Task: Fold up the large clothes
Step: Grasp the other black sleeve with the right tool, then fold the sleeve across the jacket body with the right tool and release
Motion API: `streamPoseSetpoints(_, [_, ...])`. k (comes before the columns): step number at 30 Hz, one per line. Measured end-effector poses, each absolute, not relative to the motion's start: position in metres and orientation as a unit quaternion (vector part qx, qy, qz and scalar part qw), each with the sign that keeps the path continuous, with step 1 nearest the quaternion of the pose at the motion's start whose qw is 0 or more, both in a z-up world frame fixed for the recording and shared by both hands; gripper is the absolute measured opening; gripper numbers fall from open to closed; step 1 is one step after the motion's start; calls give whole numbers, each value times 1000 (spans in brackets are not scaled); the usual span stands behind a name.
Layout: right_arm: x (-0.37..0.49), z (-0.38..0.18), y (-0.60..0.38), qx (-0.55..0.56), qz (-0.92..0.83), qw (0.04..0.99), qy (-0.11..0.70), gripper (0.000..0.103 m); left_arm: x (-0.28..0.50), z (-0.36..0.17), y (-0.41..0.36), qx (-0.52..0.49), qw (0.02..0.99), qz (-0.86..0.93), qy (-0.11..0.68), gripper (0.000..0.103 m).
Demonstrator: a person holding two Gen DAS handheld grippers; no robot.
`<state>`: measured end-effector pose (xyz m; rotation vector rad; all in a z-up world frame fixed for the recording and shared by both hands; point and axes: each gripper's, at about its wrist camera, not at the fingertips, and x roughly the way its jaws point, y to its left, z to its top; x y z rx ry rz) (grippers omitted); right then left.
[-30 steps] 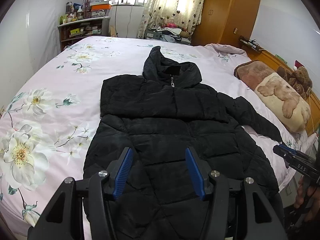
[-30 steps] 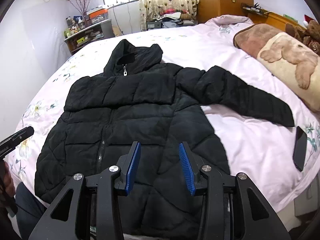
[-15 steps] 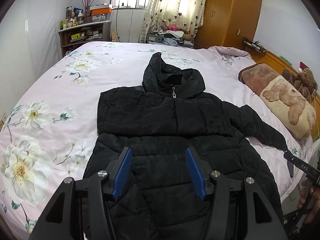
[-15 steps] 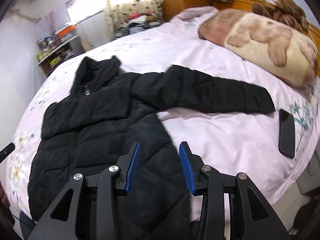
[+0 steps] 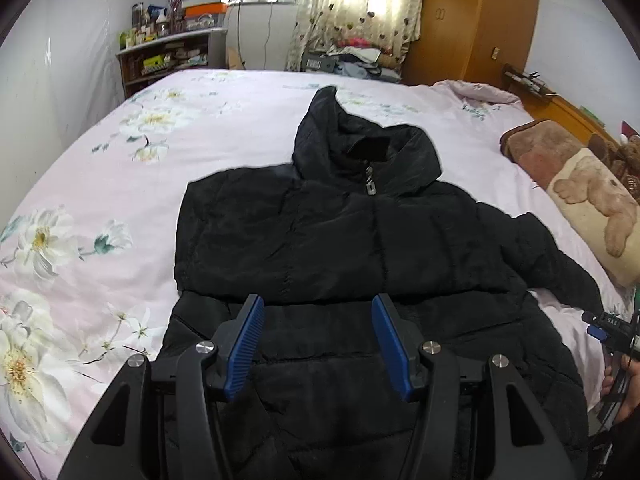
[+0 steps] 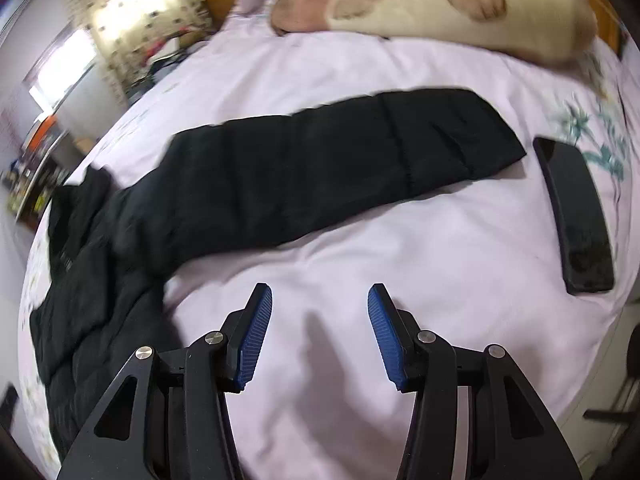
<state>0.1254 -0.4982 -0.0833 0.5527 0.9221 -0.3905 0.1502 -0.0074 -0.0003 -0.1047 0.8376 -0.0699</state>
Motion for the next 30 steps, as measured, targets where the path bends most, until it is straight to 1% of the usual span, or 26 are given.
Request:
streamPoseSetpoints(7, [152, -108, -539, 317, -198, 825, 423, 51, 167, -33, 2, -55, 898, -15, 436, 58])
streamPoseSetpoints(14, [173, -116, -554, 336, -204, 822, 413, 51, 175, -51, 8, -49, 891, -6, 451, 58])
streamPoseSetpoints(15, [174, -115, -555, 341, -205, 821, 410, 45, 176, -52, 9, -50, 891, -5, 451, 58])
streamPoseSetpoints(16, [175, -113, -556, 342, -203, 822, 408, 27, 176, -53, 10, -50, 891, -5, 452, 58])
streamPoseSetpoints(18, [176, -102, -550, 329, -201, 829, 404, 15, 176, -53, 12, -53, 891, -5, 451, 58])
streamPoseSetpoints(19, [176, -95, -546, 319, -203, 834, 402, 11, 176, -52, 14, -54, 891, -5, 451, 58])
streamPoseSetpoints(23, [172, -58, -528, 304, -191, 855, 374, 9, 171, -46, 21, -63, 894, -8, 444, 58])
streamPoseSetpoints(30, [164, 48, -458, 248, -110, 914, 301, 8, 153, -29, 37, -84, 902, -8, 424, 58])
